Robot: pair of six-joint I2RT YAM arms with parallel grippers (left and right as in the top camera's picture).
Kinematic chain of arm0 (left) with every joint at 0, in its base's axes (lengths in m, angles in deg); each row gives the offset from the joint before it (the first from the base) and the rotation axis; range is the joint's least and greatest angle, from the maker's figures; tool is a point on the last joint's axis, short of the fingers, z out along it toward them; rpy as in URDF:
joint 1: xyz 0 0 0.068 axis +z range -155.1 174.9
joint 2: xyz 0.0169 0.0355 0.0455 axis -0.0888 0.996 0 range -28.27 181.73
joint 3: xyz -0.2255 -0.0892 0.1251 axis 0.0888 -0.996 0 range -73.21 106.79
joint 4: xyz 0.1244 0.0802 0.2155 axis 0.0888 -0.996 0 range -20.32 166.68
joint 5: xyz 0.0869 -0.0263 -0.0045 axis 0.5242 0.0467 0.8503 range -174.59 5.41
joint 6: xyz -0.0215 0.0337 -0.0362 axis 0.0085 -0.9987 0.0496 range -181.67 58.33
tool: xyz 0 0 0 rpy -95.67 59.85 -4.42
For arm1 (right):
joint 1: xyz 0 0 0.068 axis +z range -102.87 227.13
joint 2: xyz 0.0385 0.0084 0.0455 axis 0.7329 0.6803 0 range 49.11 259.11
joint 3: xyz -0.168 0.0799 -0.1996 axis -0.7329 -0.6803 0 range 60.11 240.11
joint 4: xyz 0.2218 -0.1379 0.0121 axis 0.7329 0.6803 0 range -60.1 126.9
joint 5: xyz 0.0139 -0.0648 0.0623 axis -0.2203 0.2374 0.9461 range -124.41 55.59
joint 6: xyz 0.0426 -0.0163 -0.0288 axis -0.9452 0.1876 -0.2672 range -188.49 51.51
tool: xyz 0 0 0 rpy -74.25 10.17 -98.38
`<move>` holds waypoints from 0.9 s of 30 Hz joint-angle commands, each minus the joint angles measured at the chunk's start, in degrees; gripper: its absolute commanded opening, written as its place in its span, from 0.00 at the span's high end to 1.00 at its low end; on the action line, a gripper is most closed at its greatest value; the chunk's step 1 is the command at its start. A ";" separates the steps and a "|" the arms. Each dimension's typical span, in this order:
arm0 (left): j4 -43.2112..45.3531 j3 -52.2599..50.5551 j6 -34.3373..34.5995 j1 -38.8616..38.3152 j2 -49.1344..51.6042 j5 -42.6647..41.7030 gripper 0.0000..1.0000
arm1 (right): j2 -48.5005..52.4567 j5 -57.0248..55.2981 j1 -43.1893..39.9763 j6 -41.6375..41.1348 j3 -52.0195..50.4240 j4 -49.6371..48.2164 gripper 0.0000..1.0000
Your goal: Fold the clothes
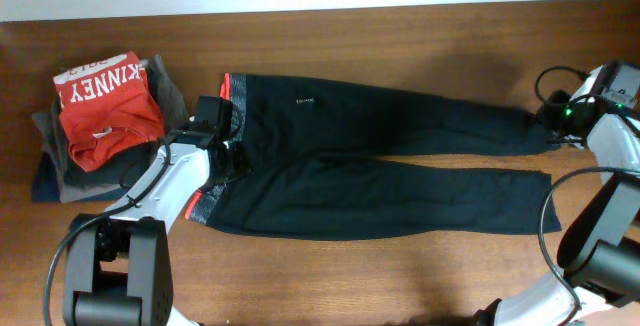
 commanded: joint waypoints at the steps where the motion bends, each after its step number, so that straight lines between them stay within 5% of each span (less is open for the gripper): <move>1: 0.17 0.46 -0.55 -0.15 0.39 0.81 0.34 | -0.22 -2.14 -0.28 -0.13 0.02 -0.20 0.49; 12: 0.92 0.46 -0.55 -0.17 0.39 0.79 0.34 | 0.79 -9.99 -0.28 -2.14 0.02 -1.97 0.52; 22: 0.83 0.46 -0.55 -0.17 0.39 0.59 0.34 | 7.76 -7.21 -0.26 -2.03 0.02 -4.35 0.36; 27: 0.83 0.46 -0.55 -0.17 0.39 0.59 0.34 | 10.49 -1.49 -0.26 -1.81 0.02 -4.87 0.40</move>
